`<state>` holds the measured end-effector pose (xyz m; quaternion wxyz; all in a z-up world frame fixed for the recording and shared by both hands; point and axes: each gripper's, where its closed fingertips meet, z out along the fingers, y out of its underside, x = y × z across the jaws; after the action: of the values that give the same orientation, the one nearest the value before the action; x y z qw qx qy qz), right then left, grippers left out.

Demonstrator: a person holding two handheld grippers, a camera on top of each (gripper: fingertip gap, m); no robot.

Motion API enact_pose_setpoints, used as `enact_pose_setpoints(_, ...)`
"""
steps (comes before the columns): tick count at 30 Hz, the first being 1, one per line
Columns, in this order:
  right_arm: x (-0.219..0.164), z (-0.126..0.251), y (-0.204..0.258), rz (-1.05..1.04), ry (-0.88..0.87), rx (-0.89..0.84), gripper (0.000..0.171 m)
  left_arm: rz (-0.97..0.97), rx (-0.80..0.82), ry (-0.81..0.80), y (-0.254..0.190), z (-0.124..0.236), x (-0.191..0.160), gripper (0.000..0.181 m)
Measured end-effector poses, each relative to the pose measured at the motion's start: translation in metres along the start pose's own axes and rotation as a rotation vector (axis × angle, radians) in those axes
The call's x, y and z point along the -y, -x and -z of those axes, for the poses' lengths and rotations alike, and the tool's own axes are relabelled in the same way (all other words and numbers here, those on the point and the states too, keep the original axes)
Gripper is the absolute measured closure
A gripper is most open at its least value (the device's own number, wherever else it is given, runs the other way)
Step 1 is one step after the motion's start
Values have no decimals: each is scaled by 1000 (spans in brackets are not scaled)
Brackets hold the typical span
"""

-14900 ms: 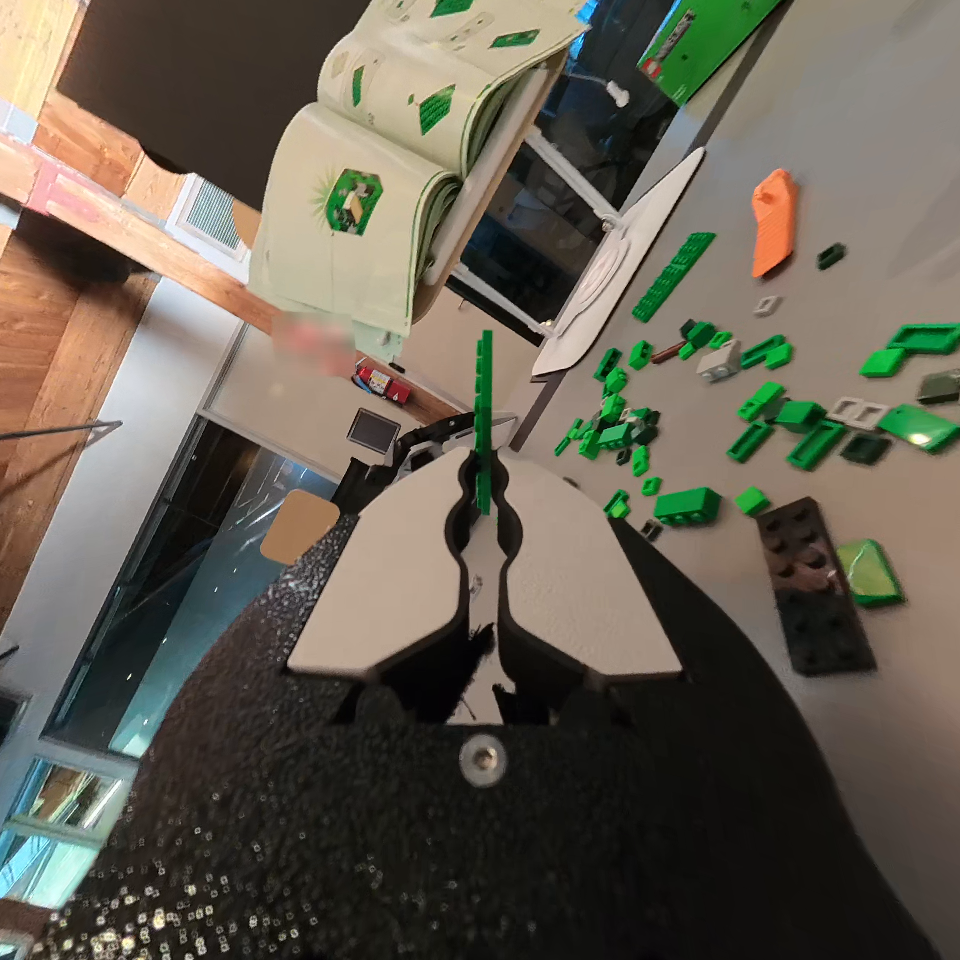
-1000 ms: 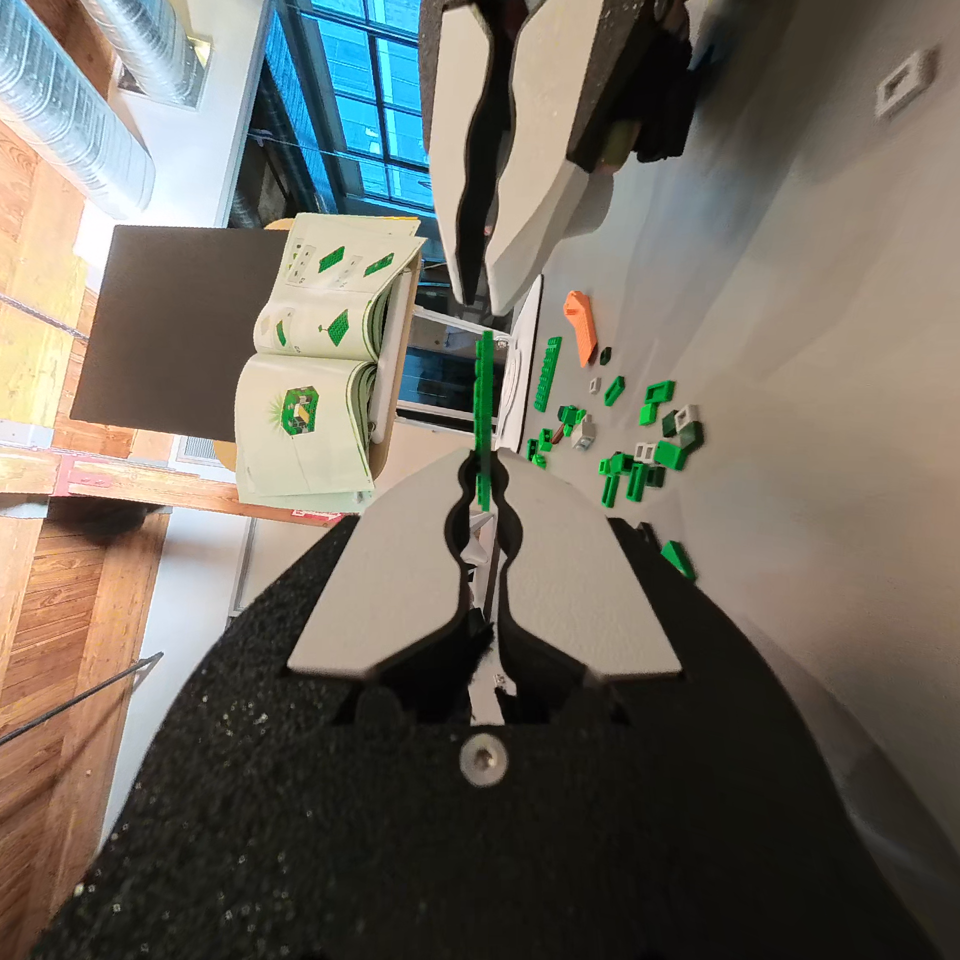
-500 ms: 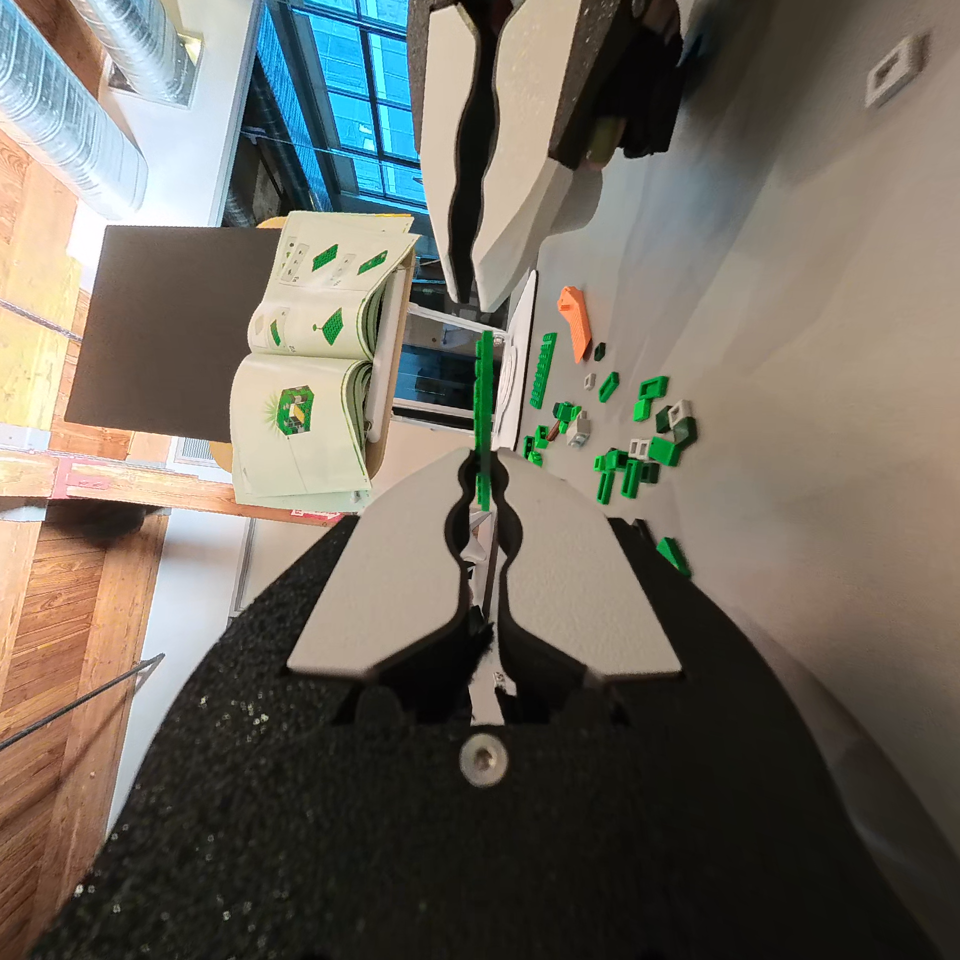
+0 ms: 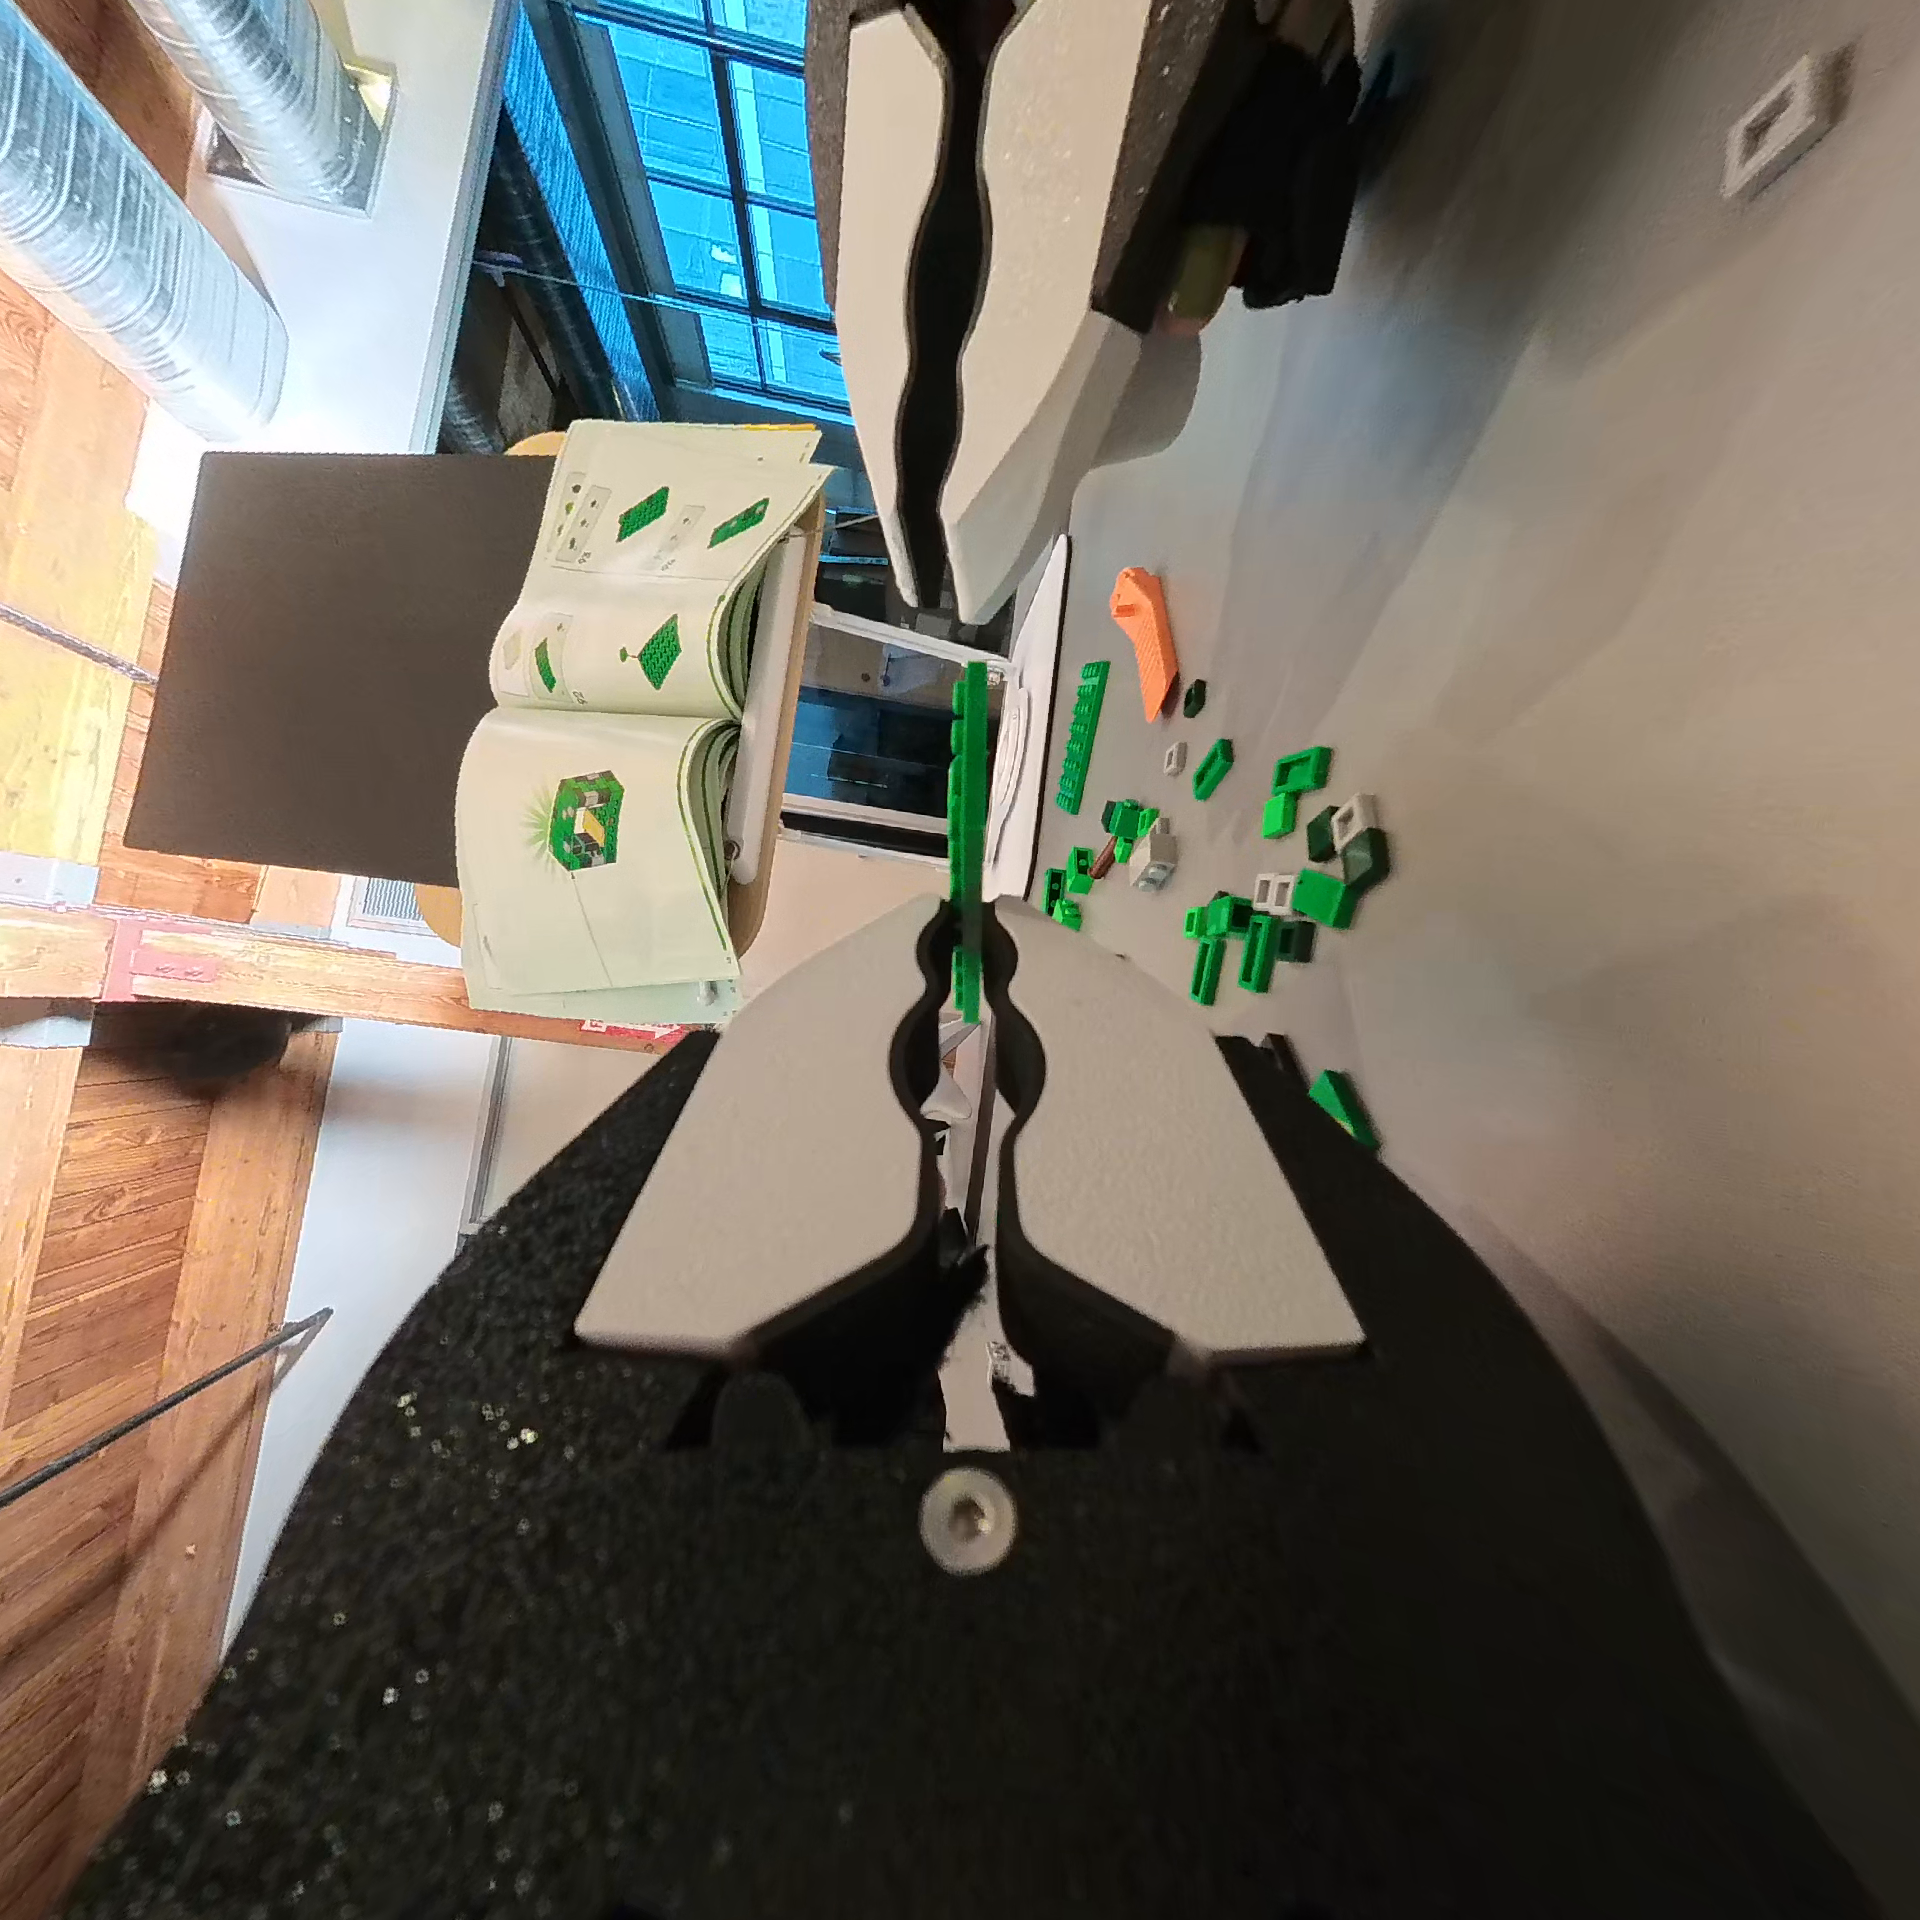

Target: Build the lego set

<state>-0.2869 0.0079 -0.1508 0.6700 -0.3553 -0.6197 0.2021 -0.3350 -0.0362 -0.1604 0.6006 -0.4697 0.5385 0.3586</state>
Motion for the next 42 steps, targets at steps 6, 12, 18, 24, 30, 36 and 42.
enact_pose_setpoints(6, -1, 0, -3, -31, -1, -3, 160, -2, 1, -1, 0, 0, 0, 177)
enact_pose_setpoints(12, -2, 0, -1, -70, 4, 18, 161, -52, 38, 99, 11, 5, -29, 177)
enact_pose_setpoints(18, -3, 0, -5, -157, 4, 31, 169, 40, 103, 246, 28, 18, -84, 177)
enact_pose_setpoints(24, -6, -2, -6, -188, 26, 44, 169, 55, 119, 287, 32, 23, -99, 177)
enact_pose_setpoints(30, -10, -3, -14, -249, 43, 18, 168, 15, 101, 272, 28, 20, -92, 177)
enact_pose_setpoints(36, -11, -3, -20, -294, 41, -6, 168, -4, 99, 267, 29, 19, -89, 177)
enact_pose_setpoints(42, -11, -2, -20, -285, 43, -7, 169, -12, 93, 270, 27, 18, -88, 177)
